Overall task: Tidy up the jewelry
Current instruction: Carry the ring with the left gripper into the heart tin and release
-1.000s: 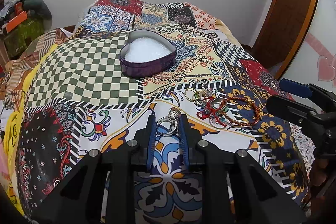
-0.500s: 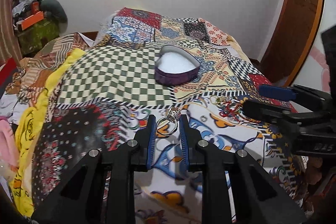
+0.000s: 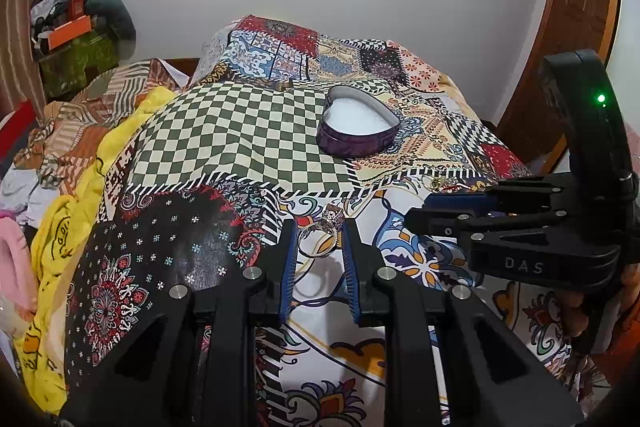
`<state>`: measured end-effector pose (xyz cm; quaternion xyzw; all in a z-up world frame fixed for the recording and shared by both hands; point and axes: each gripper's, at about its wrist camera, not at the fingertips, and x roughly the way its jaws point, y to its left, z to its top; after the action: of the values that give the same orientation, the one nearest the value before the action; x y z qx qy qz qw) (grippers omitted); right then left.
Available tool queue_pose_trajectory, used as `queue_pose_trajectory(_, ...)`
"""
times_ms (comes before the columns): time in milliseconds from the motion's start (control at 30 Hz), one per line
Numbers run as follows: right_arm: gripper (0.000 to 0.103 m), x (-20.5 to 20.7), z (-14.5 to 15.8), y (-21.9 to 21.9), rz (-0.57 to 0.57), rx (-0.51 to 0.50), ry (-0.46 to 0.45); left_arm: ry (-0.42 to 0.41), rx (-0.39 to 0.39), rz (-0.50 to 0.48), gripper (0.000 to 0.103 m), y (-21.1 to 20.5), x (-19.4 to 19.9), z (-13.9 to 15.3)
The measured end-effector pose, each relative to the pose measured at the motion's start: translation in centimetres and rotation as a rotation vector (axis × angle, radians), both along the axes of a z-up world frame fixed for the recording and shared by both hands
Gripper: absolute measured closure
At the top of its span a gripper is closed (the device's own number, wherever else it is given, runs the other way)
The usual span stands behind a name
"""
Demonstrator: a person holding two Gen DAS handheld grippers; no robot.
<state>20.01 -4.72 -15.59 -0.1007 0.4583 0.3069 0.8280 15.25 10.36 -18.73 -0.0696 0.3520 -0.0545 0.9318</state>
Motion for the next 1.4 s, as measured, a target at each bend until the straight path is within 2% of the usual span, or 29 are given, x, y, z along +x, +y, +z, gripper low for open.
queue_pose_trajectory(133, 0.093, 0.0, -0.5, 0.6, 0.006, -0.039, -0.014, 0.004, -0.001, 0.005, 0.082, 0.0, 0.0, -0.1)
queue_pose_trajectory(400, 0.094, -0.1, -0.1, 0.2, -0.014, -0.039, -0.035, -0.016, 0.007, 0.019, 0.082, -0.1, -0.4, 1.0)
queue_pose_trajectory(733, 0.094, 0.9, 5.1, -2.5, -0.092, 0.066, -0.127, -0.089, 0.02, 0.029, 0.082, -0.4, 0.9, 4.2)
queue_pose_trajectory(1033, 0.094, 3.7, 8.7, -3.7, -0.144, 0.123, -0.218, -0.126, 0.045, 0.007, 0.082, -1.5, 4.8, 6.2)
queue_pose_trajectory(1233, 0.094, 6.4, 8.9, -4.1, -0.154, 0.154, -0.219, -0.133, 0.081, -0.003, 0.082, -2.7, 8.1, 6.5)
queue_pose_trajectory(1400, 0.094, 8.2, 8.3, -3.9, -0.148, 0.155, -0.209, -0.096, 0.079, -0.016, 0.082, -3.2, 11.1, 5.5)
